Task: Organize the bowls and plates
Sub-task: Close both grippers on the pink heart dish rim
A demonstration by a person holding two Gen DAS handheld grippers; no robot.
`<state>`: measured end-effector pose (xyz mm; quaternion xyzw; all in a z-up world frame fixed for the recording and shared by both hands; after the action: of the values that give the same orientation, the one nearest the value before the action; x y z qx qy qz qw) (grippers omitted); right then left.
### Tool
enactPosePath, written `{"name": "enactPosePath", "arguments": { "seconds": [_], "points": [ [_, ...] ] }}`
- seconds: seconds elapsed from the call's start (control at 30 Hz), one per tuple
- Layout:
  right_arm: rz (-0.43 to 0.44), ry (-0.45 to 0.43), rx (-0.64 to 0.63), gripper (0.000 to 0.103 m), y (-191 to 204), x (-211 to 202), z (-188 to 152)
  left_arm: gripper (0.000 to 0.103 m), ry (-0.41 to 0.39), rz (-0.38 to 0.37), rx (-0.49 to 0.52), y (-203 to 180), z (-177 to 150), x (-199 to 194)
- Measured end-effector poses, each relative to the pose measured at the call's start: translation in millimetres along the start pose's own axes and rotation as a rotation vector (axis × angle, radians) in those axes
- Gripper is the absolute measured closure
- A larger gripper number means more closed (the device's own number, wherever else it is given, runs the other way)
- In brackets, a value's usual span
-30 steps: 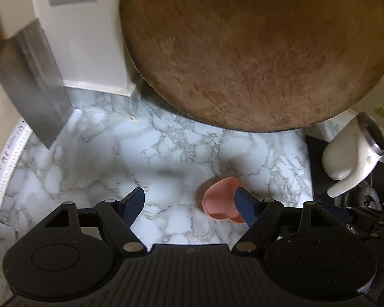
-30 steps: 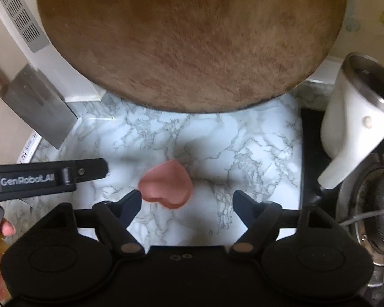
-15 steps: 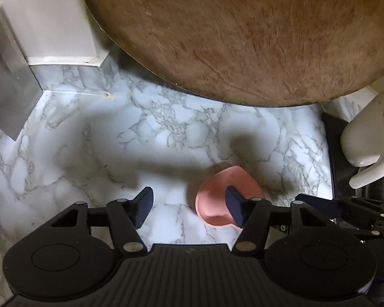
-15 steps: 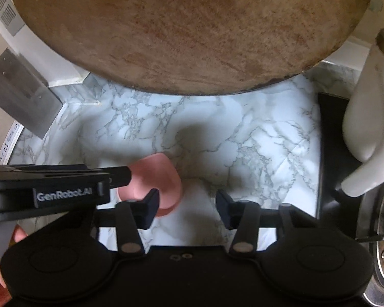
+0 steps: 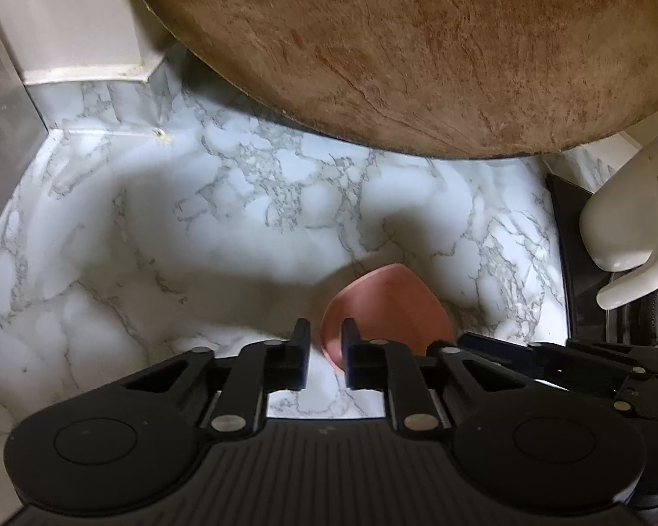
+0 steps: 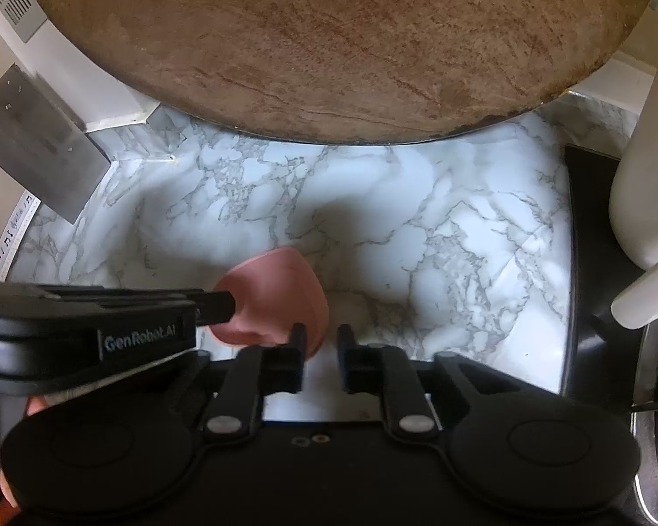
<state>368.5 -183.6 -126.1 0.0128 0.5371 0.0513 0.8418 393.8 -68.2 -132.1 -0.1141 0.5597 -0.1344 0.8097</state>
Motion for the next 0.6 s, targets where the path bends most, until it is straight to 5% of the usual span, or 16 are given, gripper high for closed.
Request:
{"name": "enactPosePath", "arguments": {
  "seconds": [0.6],
  "points": [
    [0.039,-0.052,0.008,0.1,10,-55,-12,0.097,-0.027,-0.036,0.037,-7,-23,-51]
  ]
}}
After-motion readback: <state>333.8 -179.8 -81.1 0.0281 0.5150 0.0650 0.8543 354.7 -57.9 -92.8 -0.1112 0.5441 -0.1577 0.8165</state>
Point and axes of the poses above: each gripper's, at about its wrist camera, not at the fingertips, and x roughly the way its jaws point, y to its left, z to its top, the point moved 5 cm from there along x, roughly the way its jaws point, and after that the axes turned 10 degrees about -z, right-handed, at the moved point
